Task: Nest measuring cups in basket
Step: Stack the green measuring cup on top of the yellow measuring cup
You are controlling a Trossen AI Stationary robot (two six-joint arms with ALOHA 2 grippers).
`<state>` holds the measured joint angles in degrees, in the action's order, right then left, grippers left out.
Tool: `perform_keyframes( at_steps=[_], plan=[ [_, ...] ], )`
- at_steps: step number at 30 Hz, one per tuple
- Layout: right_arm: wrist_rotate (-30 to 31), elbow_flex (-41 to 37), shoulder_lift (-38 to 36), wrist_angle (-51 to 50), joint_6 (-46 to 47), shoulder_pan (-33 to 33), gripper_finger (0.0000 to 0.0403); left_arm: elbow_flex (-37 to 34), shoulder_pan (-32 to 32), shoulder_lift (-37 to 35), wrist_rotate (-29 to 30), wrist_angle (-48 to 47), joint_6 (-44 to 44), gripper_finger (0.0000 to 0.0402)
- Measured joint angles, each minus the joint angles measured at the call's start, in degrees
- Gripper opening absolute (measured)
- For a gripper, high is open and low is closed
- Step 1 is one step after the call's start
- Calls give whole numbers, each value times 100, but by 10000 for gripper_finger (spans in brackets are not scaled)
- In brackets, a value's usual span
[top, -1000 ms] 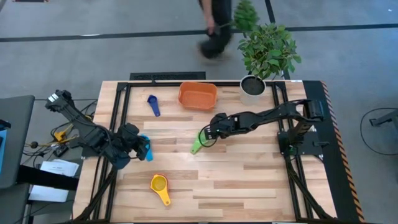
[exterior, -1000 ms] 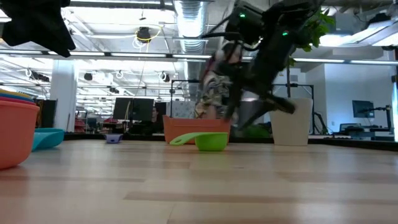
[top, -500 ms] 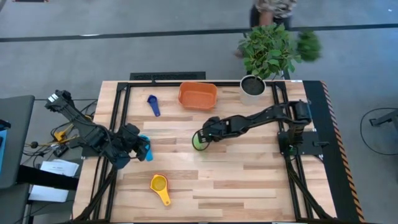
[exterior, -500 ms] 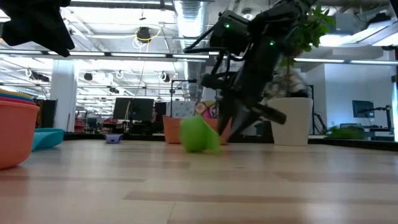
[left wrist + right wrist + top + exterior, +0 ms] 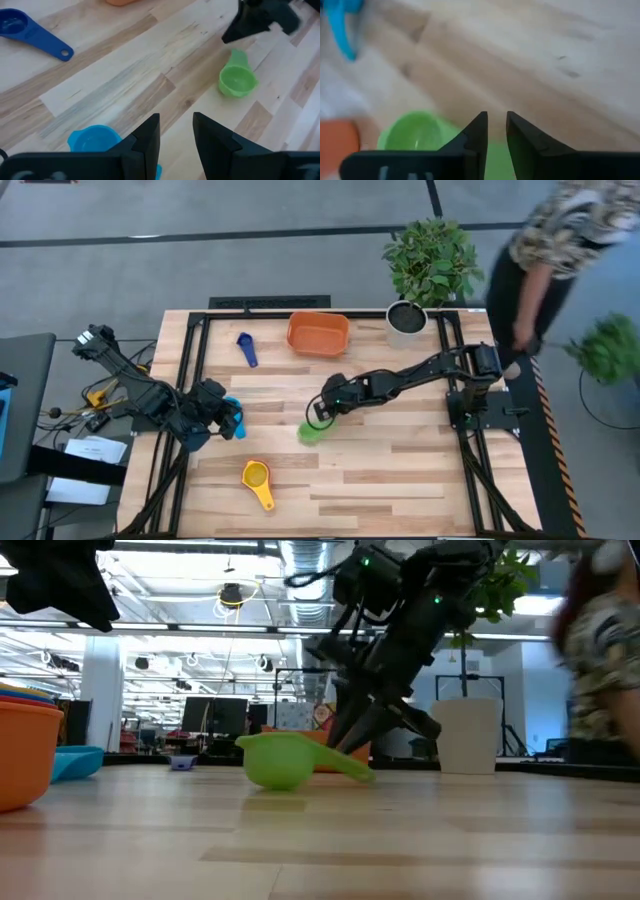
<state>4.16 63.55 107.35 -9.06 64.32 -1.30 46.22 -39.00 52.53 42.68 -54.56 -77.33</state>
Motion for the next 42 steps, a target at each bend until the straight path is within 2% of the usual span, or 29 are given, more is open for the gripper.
perform_keyframes(
  at_steps=[9, 14, 19, 23, 29, 33, 39, 42],
  plan=[
    [-146, 0, 0, 351, -1612, -319, 146, 0, 0, 0, 0, -3, 182, 105],
    [-143, 0, 0, 260, -1935, -271, 163, 0, 0, 0, 18, -3, 276, 105],
    [-157, -2, 0, 17, -1925, -198, 155, 0, 0, 0, 17, 1, 270, 105],
    [-627, -2, 0, 93, -1845, -324, 139, 0, 0, 0, -45, 4, 164, 105],
    [-785, 285, -1, -32, -2562, -629, 120, 0, 0, 0, -153, 4, 113, 105],
    [-843, 372, -2, -287, -2200, -704, 115, 0, 0, 0, -153, 4, 154, 105],
    [-304, 372, -2, -1090, -1299, -801, 107, 0, 0, 0, -151, 4, 106, 105],
    [-349, 369, 0, -1481, -809, -815, 108, 0, 0, 0, -153, 4, 103, 105]
  ],
)
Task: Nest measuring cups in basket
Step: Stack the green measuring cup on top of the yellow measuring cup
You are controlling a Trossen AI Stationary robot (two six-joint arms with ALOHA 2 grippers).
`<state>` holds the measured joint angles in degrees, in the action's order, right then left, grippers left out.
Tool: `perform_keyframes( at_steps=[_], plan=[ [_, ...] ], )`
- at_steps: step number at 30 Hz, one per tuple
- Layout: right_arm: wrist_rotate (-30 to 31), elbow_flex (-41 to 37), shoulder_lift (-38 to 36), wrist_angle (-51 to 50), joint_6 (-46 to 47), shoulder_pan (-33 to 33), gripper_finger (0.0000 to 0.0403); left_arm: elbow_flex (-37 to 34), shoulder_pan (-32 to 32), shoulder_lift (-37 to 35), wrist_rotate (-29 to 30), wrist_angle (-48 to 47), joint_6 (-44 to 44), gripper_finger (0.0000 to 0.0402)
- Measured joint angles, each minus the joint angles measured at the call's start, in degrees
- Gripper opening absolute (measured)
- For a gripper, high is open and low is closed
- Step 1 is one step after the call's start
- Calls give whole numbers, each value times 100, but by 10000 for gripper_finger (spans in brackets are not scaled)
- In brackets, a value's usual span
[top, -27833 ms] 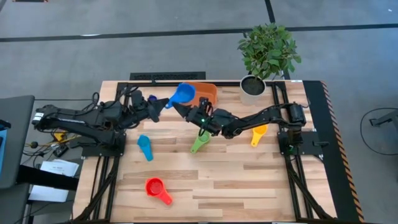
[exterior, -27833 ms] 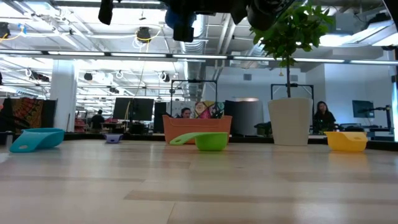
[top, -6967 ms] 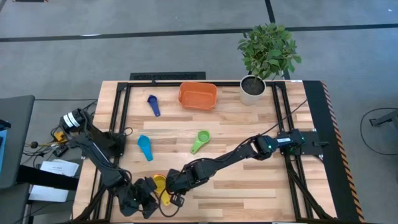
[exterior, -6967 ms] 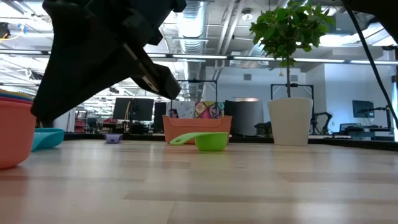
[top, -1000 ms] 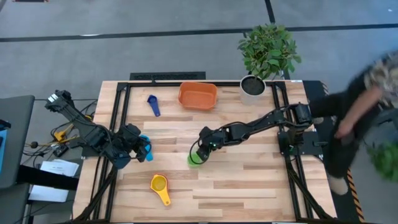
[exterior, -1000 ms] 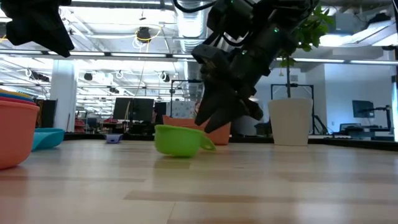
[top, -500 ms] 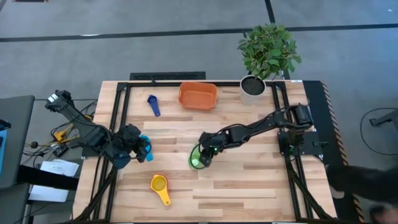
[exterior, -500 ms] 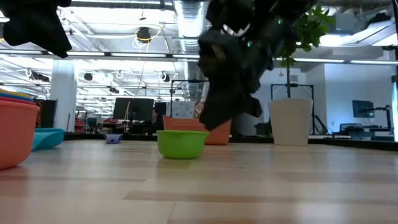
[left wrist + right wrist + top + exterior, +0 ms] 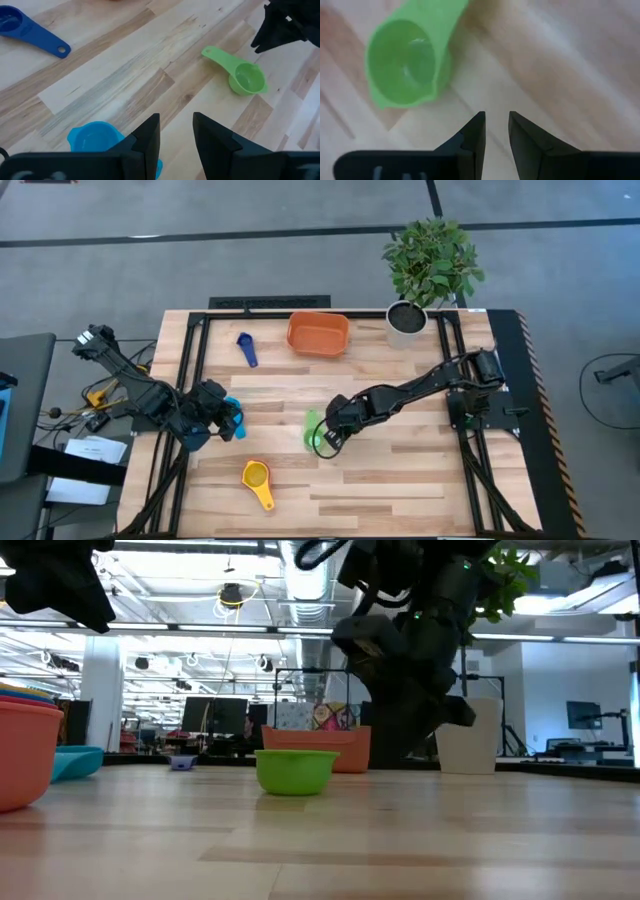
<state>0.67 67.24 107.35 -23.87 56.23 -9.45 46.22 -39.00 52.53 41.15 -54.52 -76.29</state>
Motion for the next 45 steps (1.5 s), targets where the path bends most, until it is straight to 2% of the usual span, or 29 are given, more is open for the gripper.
perform_keyframes(
  at_steps=[2, 8, 13, 17, 24, 28, 32, 36, 45],
  plan=[
    [-202, 0, 71, 189, 73, -47, 109, 0, 0, 0, 0, 0, 11, 105],
    [-723, 153, 633, 1631, 38, -192, 109, 0, 0, -2, 7, -1, 218, 105],
    [-694, 723, 1132, 1715, 96, -111, 109, 0, -2, -4, -73, -2, 206, 105],
    [-700, 1238, 1333, 1720, -296, -4, 109, 0, -2, 0, -151, -2, 269, 105],
    [-1540, 2003, 1381, 1367, -796, 306, 109, 0, -2, -2, -248, -3, 278, 105],
    [-1091, 2387, 1357, 946, -917, 476, 109, 0, -2, -2, -218, 0, 251, 105],
    [-702, 2454, 1526, 783, -939, 754, 109, 0, -2, -2, -187, -1, 206, 105],
    [-802, 2437, 1740, 604, -1024, 933, 109, 0, -2, -2, -192, 0, 129, 105],
    [-931, 2439, 1710, 359, -1450, 878, 109, 0, -2, -2, -240, -5, 20, 105]
  ],
)
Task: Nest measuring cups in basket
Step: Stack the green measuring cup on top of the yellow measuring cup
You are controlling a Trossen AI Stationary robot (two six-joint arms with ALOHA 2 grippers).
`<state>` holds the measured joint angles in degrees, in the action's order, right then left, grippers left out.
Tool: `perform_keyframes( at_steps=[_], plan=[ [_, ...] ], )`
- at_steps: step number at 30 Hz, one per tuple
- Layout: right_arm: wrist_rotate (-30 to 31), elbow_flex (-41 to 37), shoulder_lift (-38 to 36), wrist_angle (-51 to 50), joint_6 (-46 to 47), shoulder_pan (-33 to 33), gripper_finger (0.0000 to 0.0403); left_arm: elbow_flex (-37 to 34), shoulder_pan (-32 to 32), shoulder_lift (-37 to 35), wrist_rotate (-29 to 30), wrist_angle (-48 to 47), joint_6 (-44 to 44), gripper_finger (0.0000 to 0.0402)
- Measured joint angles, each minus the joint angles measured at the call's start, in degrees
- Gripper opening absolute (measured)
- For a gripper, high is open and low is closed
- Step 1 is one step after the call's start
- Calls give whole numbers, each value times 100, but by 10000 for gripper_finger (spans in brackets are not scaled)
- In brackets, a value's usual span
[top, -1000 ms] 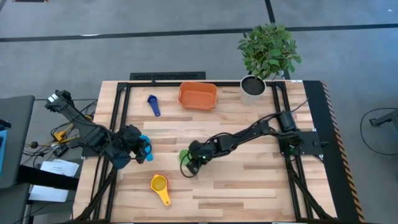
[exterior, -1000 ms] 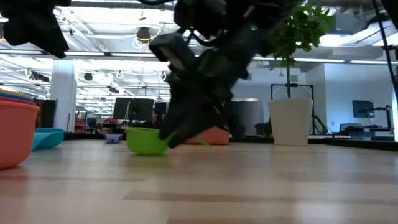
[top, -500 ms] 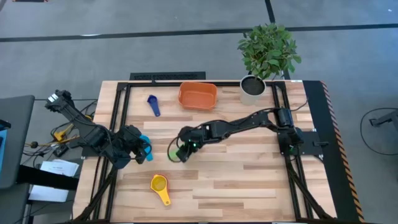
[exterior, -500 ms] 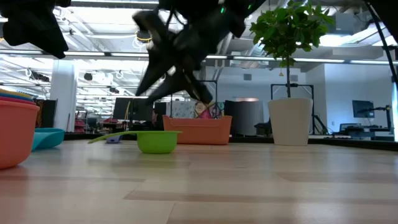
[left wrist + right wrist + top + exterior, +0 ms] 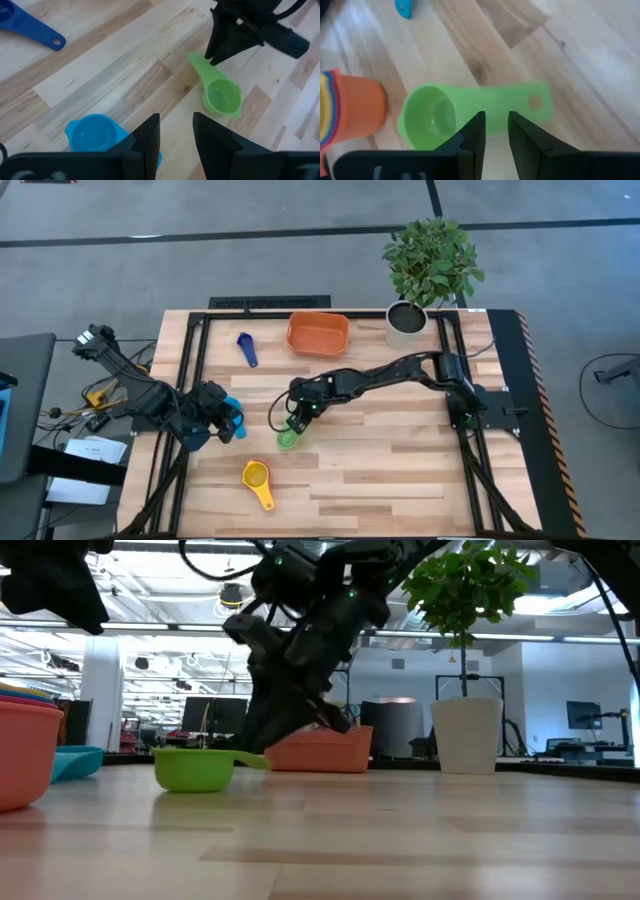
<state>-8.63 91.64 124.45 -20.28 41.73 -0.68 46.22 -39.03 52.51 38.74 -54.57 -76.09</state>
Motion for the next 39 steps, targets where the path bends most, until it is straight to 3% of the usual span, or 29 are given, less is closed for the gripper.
perform_keyframes(
  at_steps=[4, 12, 17, 22, 29, 36, 39],
  plan=[
    [5, 2, -198, -8, -212, 15, 109, 0, 0, 0, 4, -19, 0, 105],
    [-528, 6, -255, 431, -2161, 132, 118, 0, 0, 0, 117, -55, 0, 105],
    [-668, -18, 51, 637, -2137, 115, 181, 0, 0, 2, 114, -41, -118, 105],
    [-289, 2, 72, 643, -1994, -8, 232, 0, 0, 2, 116, -39, -279, 105],
    [-11, 2, 74, 550, -1846, -24, 208, 0, 0, 2, 118, -39, -391, 105],
    [-22, -8, 261, 465, -981, -26, 183, 0, 0, 2, 165, -32, -470, 105],
    [247, 11, 229, 367, -847, -51, 165, 0, 2, 2, 168, -11, -472, 105]
  ],
)
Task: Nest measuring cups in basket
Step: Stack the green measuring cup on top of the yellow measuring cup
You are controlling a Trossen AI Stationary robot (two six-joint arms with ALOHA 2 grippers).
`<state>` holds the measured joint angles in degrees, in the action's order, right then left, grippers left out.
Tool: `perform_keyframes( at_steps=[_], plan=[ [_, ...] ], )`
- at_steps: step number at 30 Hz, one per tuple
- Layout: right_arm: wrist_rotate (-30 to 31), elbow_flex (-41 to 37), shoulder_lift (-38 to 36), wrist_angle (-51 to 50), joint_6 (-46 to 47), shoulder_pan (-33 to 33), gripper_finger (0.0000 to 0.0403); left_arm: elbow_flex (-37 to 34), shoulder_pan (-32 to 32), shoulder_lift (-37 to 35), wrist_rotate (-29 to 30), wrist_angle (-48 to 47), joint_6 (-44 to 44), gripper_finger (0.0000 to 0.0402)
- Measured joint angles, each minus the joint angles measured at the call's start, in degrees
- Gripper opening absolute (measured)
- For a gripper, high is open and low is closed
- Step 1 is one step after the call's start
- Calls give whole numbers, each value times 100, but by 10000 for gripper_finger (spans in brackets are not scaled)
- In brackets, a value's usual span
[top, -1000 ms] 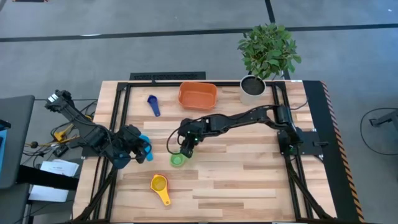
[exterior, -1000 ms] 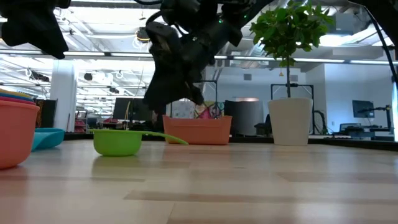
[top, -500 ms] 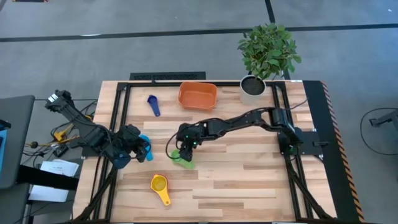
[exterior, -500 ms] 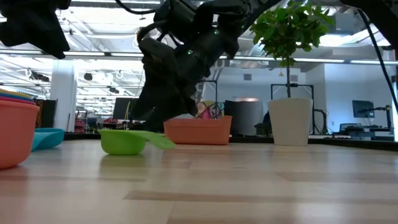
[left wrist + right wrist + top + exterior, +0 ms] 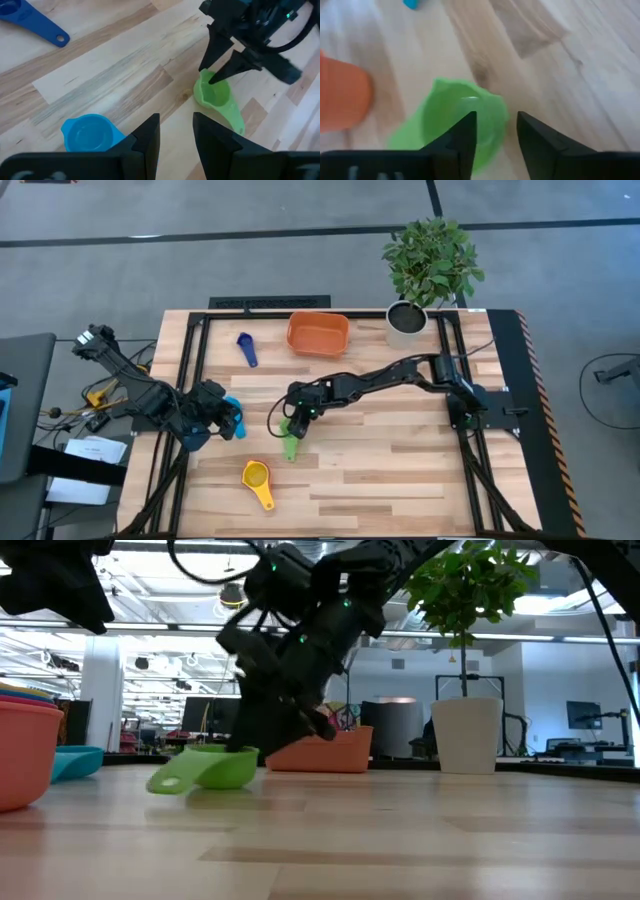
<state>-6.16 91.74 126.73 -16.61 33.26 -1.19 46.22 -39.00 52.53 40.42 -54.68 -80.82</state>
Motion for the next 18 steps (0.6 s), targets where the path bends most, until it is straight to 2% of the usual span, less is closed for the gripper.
perform_keyframes(
  at_steps=[3, 7, 12, 18],
  plan=[
    [134, -13, 18, -81, -10, 19, 119, 0, 0, 0, 3, -2, 14, 105],
    [22, -9, 14, -70, -225, 89, 30, 0, 0, 0, 9, -2, 55, 105],
    [3, 78, -63, -115, -722, 85, 30, 0, -1, 0, -83, -5, 125, 105],
    [-518, 1013, -159, -118, -1468, -73, 9, -2, 0, -46, -522, -96, 391, 105]
  ],
)
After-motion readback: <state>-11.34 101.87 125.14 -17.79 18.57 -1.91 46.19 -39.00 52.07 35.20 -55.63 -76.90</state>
